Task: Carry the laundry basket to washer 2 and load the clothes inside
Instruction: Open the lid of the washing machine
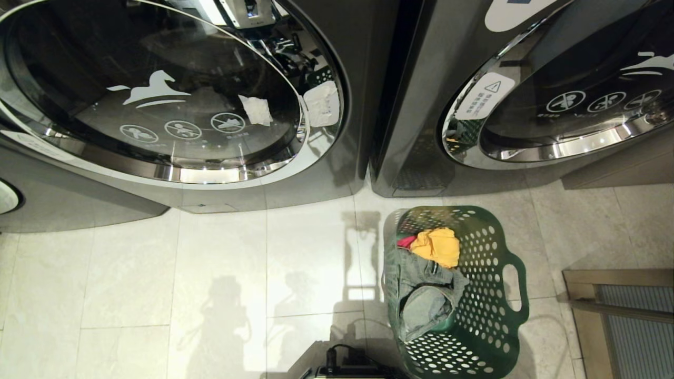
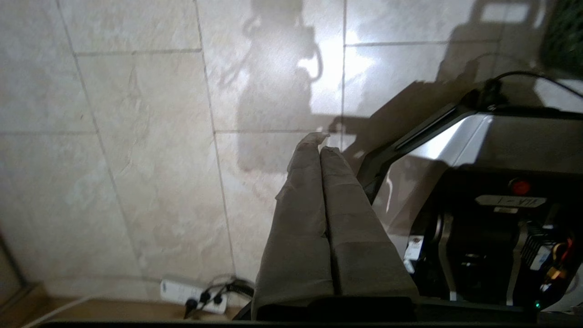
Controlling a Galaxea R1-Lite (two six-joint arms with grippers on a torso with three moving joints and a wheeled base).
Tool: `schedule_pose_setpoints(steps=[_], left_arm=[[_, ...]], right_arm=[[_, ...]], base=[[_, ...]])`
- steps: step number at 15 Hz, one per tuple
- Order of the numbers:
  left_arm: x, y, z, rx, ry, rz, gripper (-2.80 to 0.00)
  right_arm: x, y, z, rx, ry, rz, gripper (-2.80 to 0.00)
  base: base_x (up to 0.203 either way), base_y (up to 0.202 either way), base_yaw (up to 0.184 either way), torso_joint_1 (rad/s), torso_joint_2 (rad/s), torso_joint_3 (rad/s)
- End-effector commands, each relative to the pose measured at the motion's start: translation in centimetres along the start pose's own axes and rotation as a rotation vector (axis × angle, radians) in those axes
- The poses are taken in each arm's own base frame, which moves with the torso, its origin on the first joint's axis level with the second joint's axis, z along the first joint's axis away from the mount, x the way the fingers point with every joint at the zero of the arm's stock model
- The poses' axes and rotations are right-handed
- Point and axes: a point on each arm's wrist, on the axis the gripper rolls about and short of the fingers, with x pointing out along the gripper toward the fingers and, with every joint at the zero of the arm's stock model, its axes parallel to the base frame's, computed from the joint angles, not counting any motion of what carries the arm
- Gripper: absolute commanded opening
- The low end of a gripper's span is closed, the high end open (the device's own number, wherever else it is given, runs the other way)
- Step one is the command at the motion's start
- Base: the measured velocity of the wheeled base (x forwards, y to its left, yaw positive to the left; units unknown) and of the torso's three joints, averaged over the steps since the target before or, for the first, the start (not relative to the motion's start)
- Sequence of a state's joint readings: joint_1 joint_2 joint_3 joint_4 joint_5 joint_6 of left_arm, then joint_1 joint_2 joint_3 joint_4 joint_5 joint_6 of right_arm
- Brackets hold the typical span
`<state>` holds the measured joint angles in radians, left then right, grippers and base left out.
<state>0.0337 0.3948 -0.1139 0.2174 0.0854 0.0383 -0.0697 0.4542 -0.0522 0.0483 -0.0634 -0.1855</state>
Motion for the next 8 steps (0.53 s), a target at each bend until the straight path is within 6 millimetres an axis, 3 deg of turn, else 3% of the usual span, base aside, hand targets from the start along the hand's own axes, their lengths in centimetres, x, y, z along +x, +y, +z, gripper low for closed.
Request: schedule_pose_setpoints(steps=[1, 3, 8], left_arm=[[-1.7, 0.0, -1.7, -0.006, -0.248, -0.056, -2.8], [-2.3, 0.0, -2.6, 0.011, -0.371, -0.102, -2.8], [-2.2, -0.1, -2.8, 0.035, -0.377, -0.143, -2.8]], right_arm=[[-1.2, 0.1, -0.8, 0.013, -0.189, -0.017, -2.8], [-1.0, 0.2, -0.7, 0.036, -0.249, 0.029, -2.8], [-0.9, 0.4, -1.0, -0.102, -0.229, 0.042, -2.8]], base=[[0.0, 0.0, 0.0, 0.0, 0.0, 0.0], [0.0, 0.0, 0.0, 0.0, 0.0, 0.0], [0.0, 0.0, 0.0, 0.0, 0.0, 0.0]])
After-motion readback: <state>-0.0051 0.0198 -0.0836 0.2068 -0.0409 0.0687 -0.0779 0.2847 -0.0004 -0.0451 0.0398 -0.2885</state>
